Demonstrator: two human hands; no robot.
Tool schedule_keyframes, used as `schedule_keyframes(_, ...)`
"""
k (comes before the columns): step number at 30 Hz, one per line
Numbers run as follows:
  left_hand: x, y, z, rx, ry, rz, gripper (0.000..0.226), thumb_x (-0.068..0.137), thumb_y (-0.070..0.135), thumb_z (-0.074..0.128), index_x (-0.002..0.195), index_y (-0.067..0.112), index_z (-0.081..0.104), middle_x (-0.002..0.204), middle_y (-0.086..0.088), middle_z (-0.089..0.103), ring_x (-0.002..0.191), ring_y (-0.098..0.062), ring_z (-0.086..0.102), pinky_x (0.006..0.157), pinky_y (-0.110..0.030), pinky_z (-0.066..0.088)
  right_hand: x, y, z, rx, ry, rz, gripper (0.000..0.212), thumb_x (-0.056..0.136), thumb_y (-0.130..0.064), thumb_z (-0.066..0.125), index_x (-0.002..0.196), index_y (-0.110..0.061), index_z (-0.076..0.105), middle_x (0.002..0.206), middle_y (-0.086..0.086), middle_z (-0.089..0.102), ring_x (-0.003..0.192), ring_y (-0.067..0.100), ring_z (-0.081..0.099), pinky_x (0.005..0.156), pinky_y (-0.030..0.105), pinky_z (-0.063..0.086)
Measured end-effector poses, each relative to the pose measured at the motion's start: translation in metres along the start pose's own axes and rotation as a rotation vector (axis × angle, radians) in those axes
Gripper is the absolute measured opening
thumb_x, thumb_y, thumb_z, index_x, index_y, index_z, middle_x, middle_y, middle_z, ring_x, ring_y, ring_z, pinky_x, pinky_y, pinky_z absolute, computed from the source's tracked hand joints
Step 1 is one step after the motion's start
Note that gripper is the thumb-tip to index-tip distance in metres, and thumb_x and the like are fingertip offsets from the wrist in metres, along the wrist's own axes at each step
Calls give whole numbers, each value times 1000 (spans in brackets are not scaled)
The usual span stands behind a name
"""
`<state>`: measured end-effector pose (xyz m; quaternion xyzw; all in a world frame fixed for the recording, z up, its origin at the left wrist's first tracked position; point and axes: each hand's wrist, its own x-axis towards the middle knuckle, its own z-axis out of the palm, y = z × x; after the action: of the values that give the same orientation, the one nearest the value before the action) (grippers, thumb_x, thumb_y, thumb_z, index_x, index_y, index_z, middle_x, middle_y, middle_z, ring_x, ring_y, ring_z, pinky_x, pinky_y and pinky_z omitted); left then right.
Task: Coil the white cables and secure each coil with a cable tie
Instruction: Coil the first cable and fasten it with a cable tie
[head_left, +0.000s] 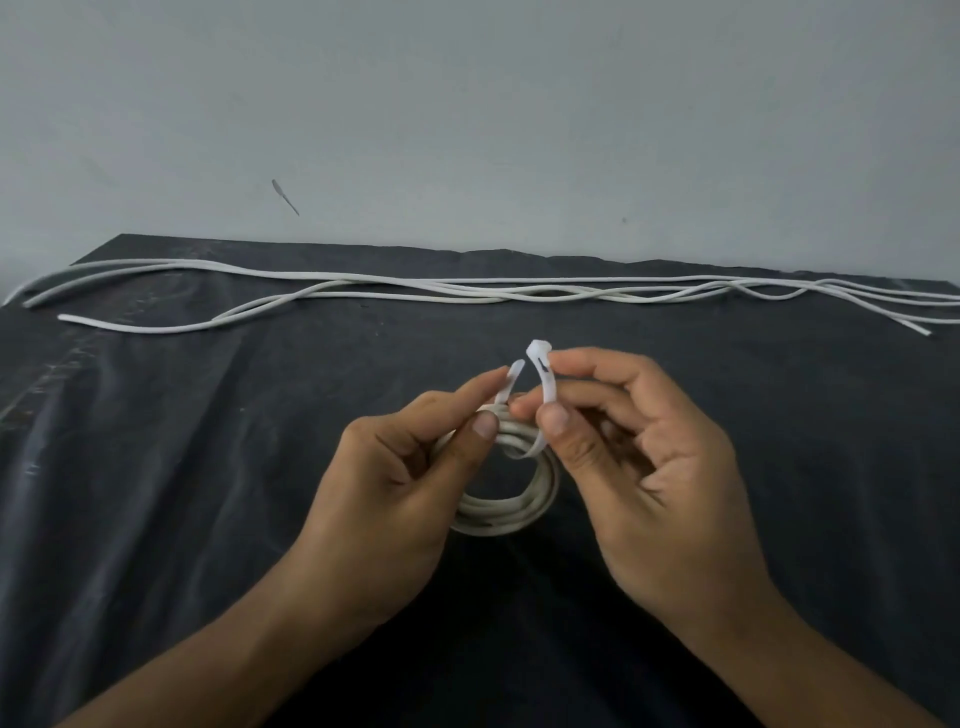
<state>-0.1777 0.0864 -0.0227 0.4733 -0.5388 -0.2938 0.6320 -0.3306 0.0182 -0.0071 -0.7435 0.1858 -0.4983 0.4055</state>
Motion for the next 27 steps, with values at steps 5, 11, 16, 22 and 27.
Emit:
schedule_keyframes(5,0,2,-2,68,-33,9,33,93,20,56,121,33,67,106,-2,74,104,-12,67,87,-12,47,0,5,0,-17,-5,-17,25,92,-15,66,117,-16,62,100,-6,74,97,14,73,85,22,55)
schedule_keyframes(11,1,1,-4,63,-31,-21,31,95,24,56,123,33,66,108,-4,74,105,-20,67,88,-13,47,-1,7,-1,-145,-66,-35,11,93,-14,67,103,-13,70,95,-6,72,99,18,70,86,31,56)
schedule_keyframes(16,0,0,-4,32,-6,-42,30,92,29,58,120,37,67,108,-11,73,106,-26,67,96,-25,50,0,6,1,-209,-23,-71,9,90,-14,70,98,-13,73,94,-8,73,96,14,70,84,20,52)
schedule_keyframes(22,0,3,-1,-18,-12,-55,29,93,21,57,120,22,67,109,2,76,106,-14,69,92,-26,52,-3,9,1,-350,-27,-207,24,91,-12,70,115,-13,69,105,-6,70,103,14,68,86,33,54)
schedule_keyframes(27,-1,3,2,4,26,-60,31,88,24,57,117,21,68,105,5,77,102,-10,70,87,-22,54,-1,12,-1,-508,-76,-271,29,91,-17,69,119,-10,70,111,-5,71,106,11,66,85,42,52)
